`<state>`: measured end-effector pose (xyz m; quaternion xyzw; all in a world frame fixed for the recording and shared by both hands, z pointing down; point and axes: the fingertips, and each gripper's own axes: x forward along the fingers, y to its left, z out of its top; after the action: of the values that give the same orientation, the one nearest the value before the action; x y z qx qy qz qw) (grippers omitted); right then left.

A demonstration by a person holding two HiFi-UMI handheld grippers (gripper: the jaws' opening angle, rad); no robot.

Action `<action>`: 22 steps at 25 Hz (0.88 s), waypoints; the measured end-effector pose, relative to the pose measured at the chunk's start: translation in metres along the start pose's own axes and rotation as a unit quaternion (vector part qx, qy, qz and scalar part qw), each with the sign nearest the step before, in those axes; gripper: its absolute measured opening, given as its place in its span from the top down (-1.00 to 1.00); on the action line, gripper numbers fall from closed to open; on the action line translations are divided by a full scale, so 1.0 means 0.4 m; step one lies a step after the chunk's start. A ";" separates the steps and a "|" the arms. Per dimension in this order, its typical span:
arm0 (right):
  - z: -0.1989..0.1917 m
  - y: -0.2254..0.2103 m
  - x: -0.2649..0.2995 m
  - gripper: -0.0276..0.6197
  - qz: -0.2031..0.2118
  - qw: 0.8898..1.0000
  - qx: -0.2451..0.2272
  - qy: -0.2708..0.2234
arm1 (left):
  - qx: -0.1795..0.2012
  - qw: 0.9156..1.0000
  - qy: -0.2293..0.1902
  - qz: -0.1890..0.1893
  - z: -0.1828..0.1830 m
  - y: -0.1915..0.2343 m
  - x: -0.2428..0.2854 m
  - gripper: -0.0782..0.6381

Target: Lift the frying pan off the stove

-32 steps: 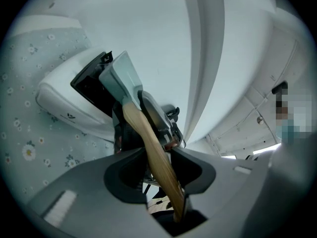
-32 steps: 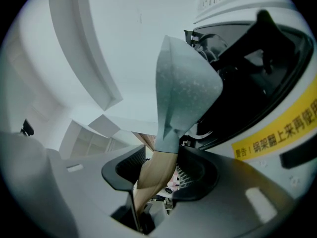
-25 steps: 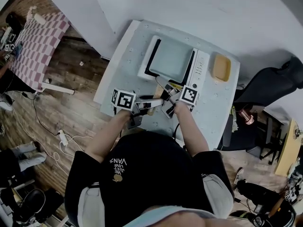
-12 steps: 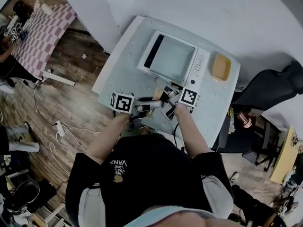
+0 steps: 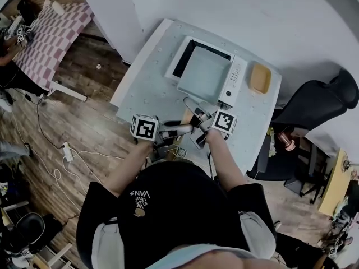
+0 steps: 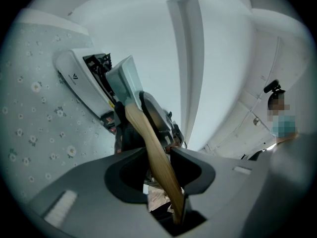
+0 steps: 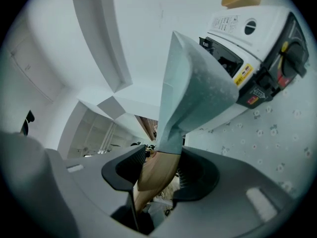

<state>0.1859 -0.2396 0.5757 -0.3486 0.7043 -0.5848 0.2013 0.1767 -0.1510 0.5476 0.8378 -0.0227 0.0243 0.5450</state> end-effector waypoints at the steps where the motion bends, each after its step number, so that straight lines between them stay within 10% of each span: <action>1: -0.012 0.007 -0.003 0.34 0.003 1.000 0.000 -0.001 | 0.001 1.000 -0.003 -0.002 -0.008 -0.006 -0.007 0.39; 22: -0.358 0.097 -0.099 0.34 0.004 1.000 -0.001 -0.001 | -0.004 1.000 -0.022 -0.009 -0.291 -0.124 -0.211 0.39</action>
<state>0.1036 -0.1102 0.5672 -0.3464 0.7061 -0.5831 0.2039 0.0937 -0.0233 0.5439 0.8361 -0.0272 0.0007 0.5479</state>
